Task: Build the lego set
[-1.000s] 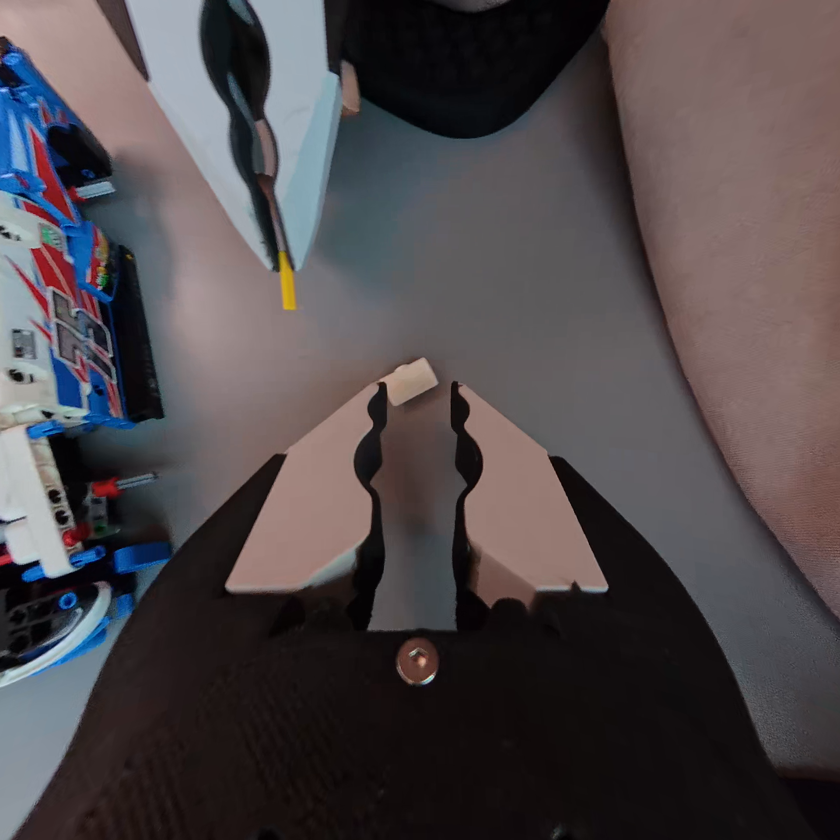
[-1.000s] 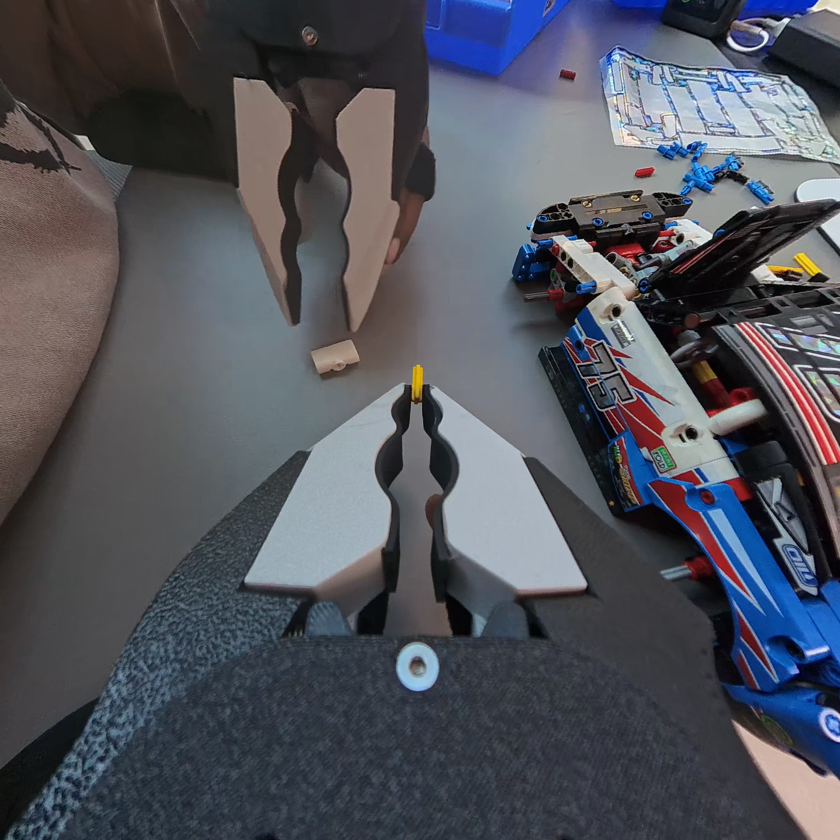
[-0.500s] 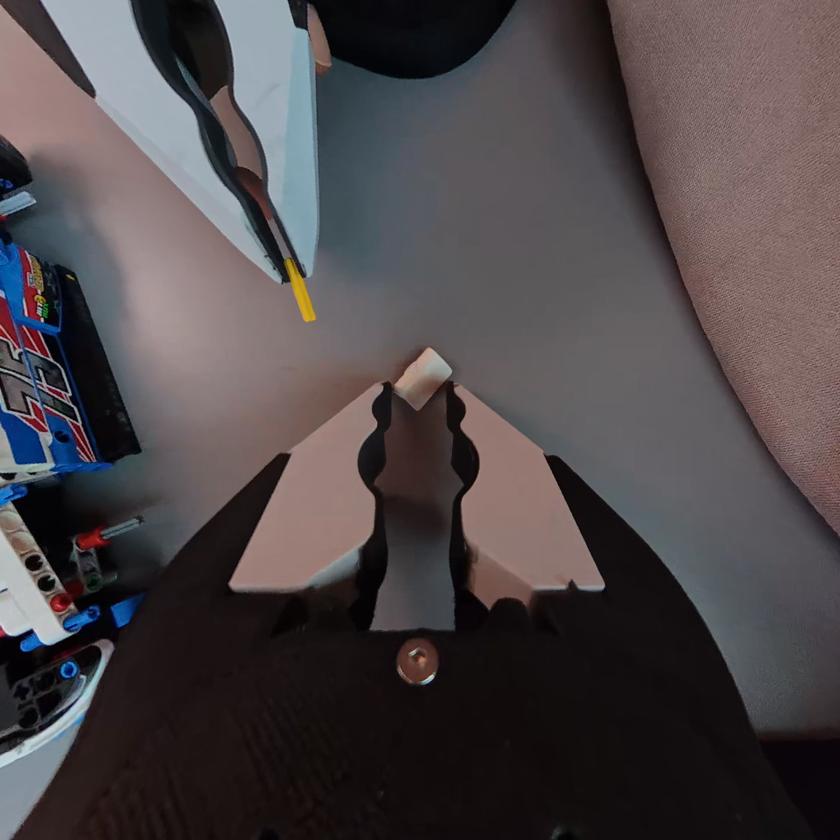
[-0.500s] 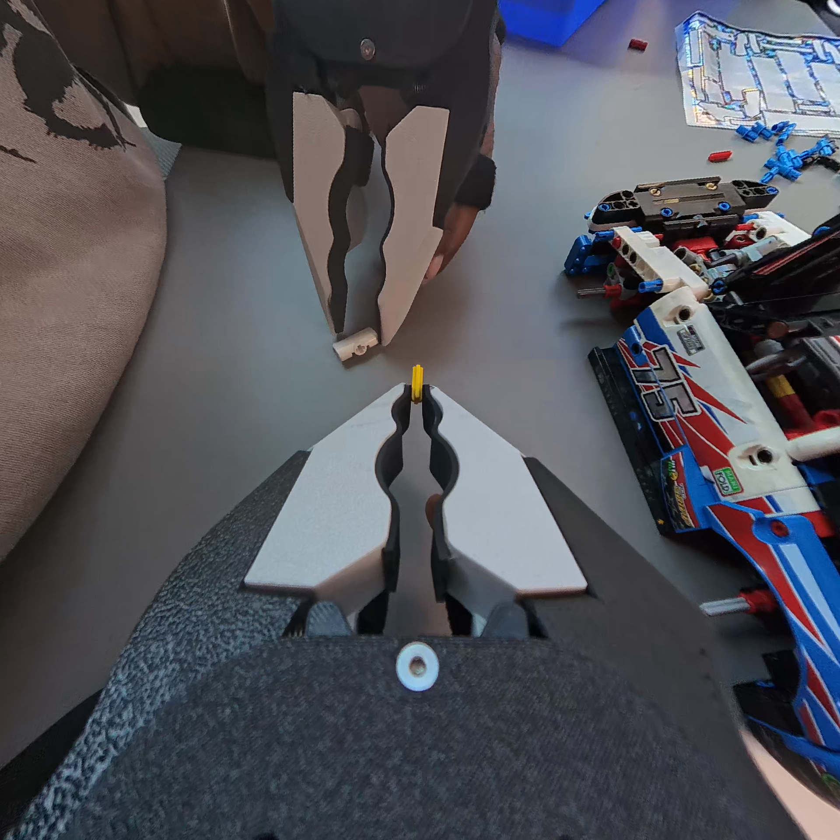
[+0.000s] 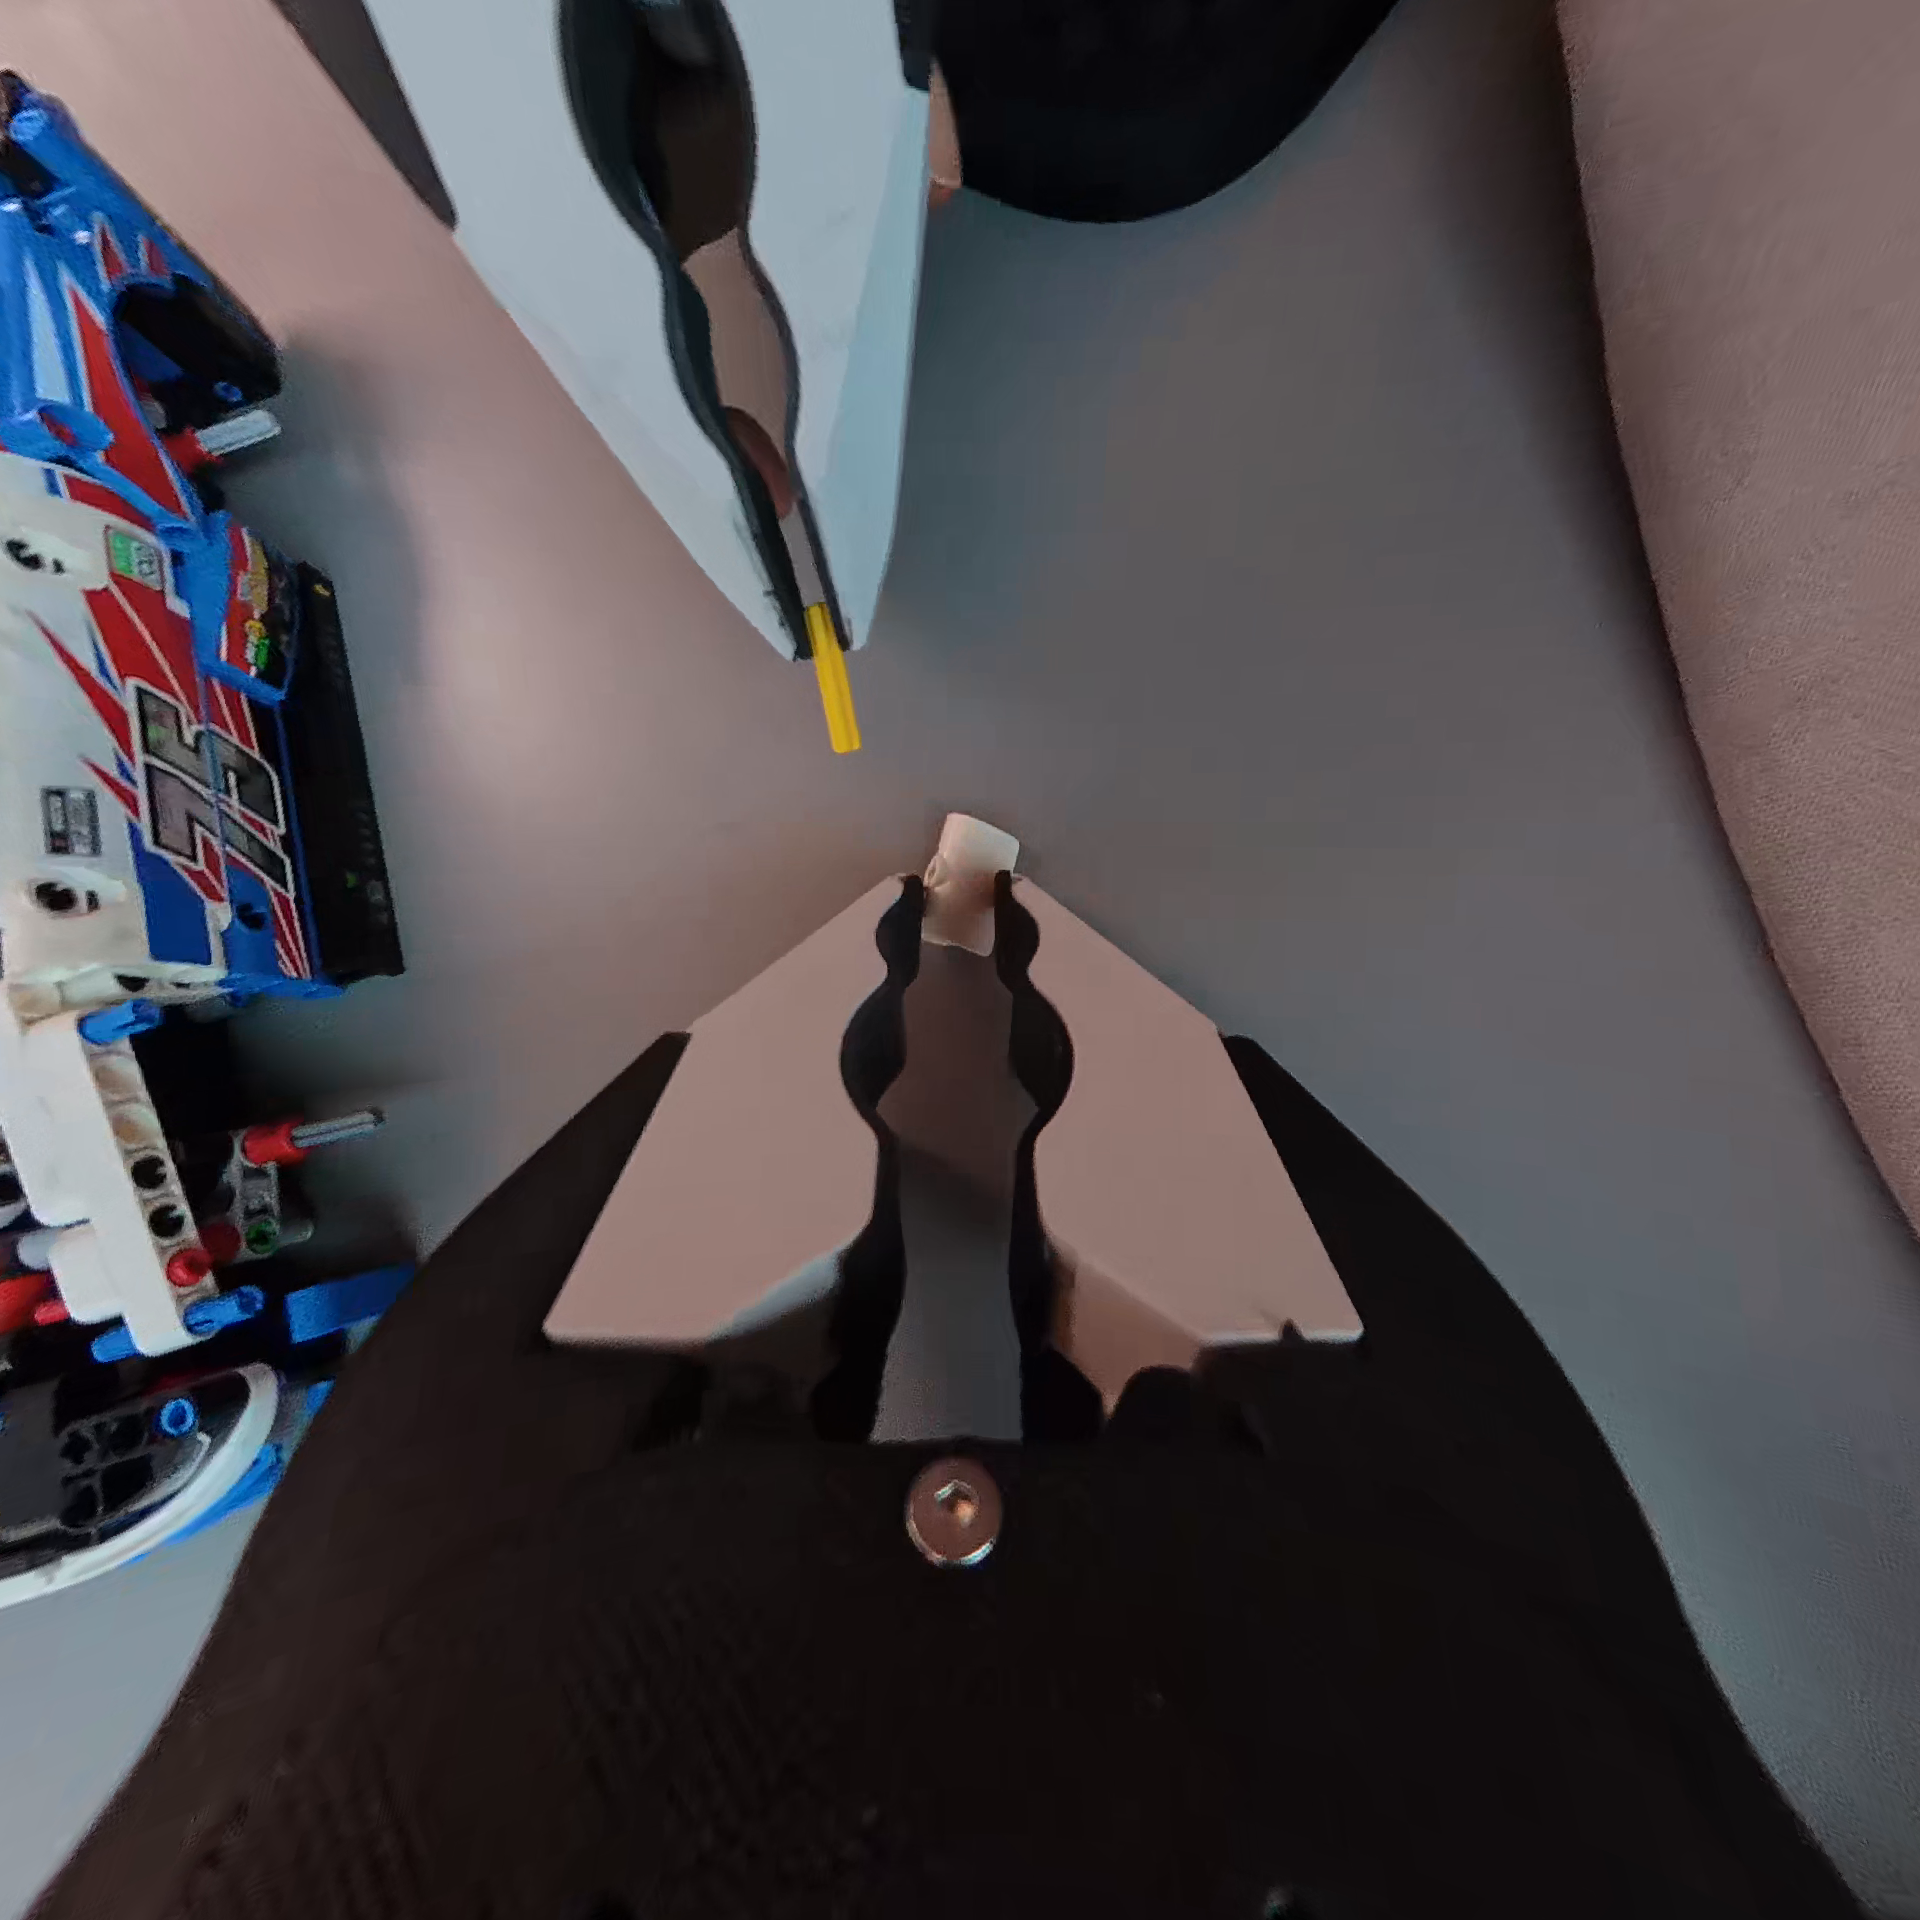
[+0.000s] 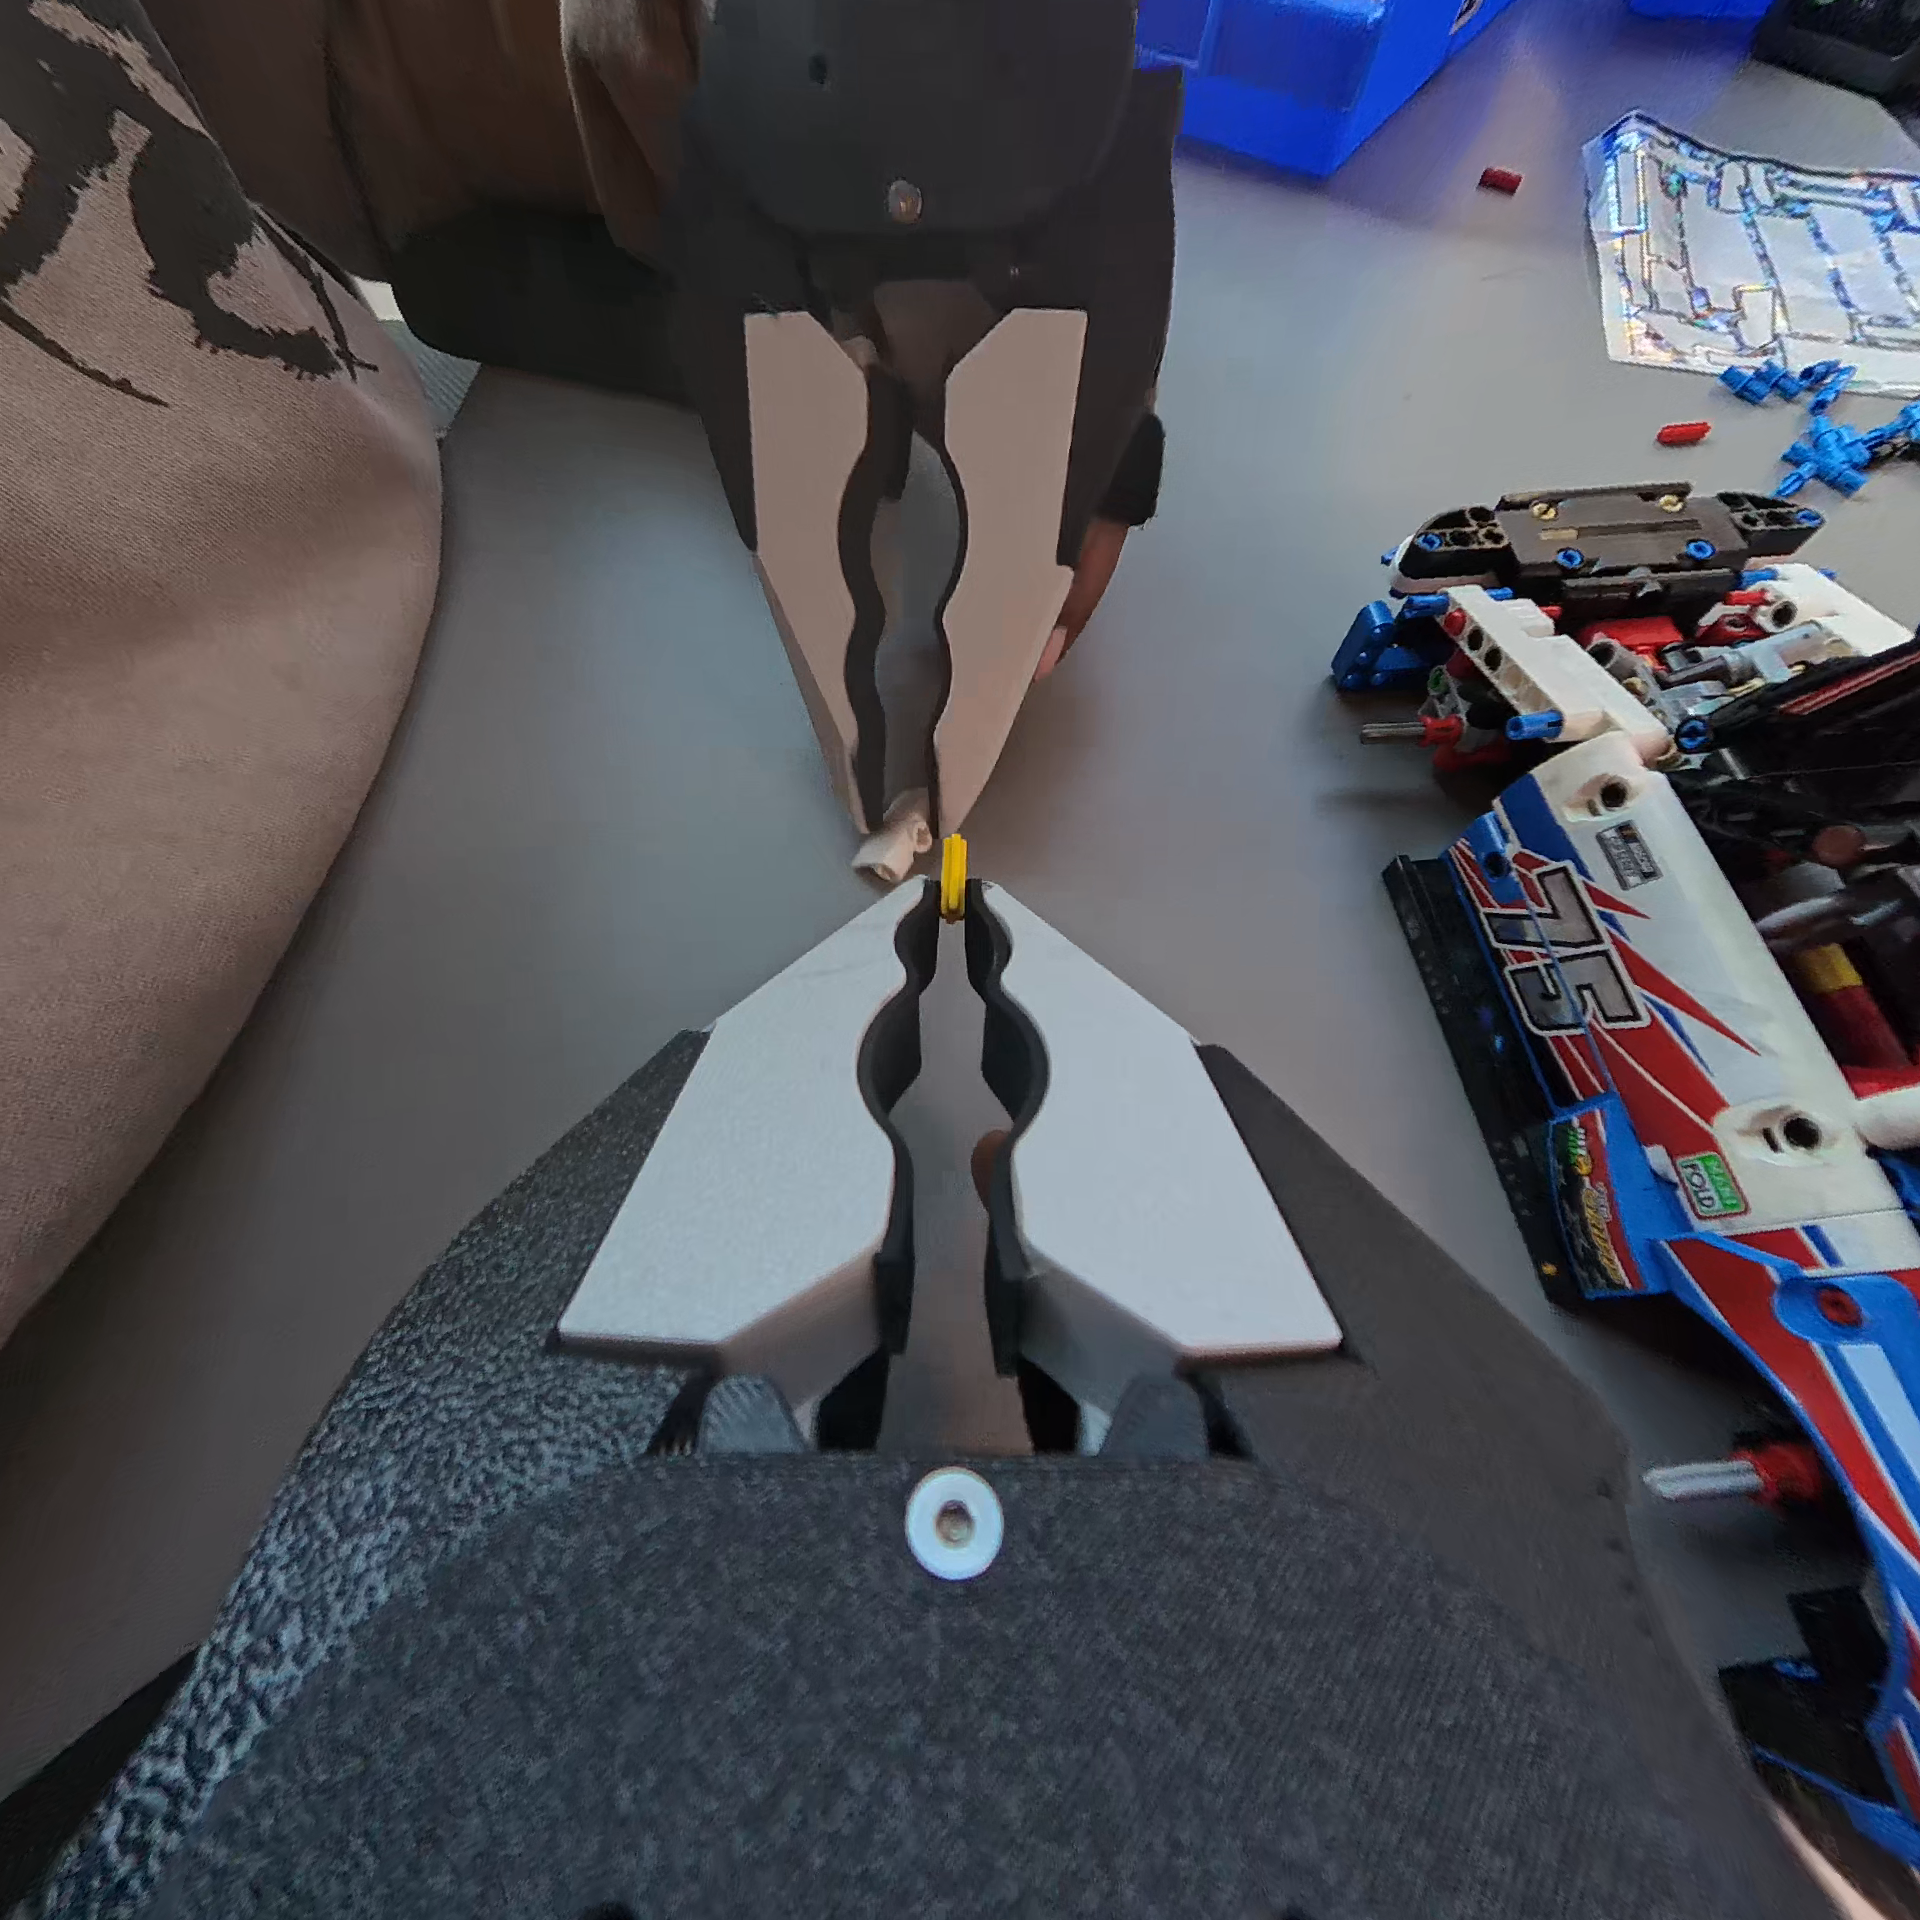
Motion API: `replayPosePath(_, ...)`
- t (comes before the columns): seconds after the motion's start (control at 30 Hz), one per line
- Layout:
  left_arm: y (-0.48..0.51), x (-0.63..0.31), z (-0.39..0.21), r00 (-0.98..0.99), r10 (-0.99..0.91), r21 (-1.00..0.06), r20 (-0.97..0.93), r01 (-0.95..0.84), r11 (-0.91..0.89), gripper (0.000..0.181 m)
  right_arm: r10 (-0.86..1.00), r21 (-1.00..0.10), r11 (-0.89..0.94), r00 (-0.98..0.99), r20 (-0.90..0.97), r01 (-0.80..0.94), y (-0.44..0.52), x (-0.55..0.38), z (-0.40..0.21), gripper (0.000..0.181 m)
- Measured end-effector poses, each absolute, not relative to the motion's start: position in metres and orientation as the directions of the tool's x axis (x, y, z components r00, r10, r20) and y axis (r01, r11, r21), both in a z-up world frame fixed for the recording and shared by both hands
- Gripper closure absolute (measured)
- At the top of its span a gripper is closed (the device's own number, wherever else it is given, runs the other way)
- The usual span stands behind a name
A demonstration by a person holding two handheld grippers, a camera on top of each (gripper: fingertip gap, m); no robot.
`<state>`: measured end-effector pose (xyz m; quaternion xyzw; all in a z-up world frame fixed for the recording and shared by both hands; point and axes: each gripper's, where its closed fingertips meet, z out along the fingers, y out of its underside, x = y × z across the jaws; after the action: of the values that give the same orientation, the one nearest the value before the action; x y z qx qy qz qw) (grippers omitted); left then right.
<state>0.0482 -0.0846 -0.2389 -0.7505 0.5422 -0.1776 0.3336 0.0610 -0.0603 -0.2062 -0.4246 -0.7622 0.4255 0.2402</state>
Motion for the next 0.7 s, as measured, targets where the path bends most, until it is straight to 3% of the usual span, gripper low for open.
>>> replayPosePath(0.03,-0.083,0.048,-0.235,0.38,-0.923,-0.732,-0.067,-0.647,-0.214,0.173,0.855,-0.862,0.278,-0.517,0.022,0.424,-0.059,0.059,-0.202,0.179)
replayPosePath(0.17,-0.077,0.043,-0.211,0.439,-0.891,-0.848,0.113,-0.425,-0.317,0.176,0.867,-0.899,0.296,-0.487,0.111,0.322,-0.057,0.053,-0.181,0.178)
replayPosePath(0.53,-0.068,0.041,-0.183,0.412,-0.848,-0.886,0.333,-0.17,-0.431,0.177,0.85,-0.887,0.369,-0.486,0.202,0.277,-0.057,0.055,-0.174,0.179)
replayPosePath(0.7,-0.066,0.04,-0.183,0.416,-0.836,-0.879,0.358,-0.151,-0.452,0.178,0.849,-0.883,0.38,-0.482,0.216,0.274,-0.057,0.055,-0.174,0.178)
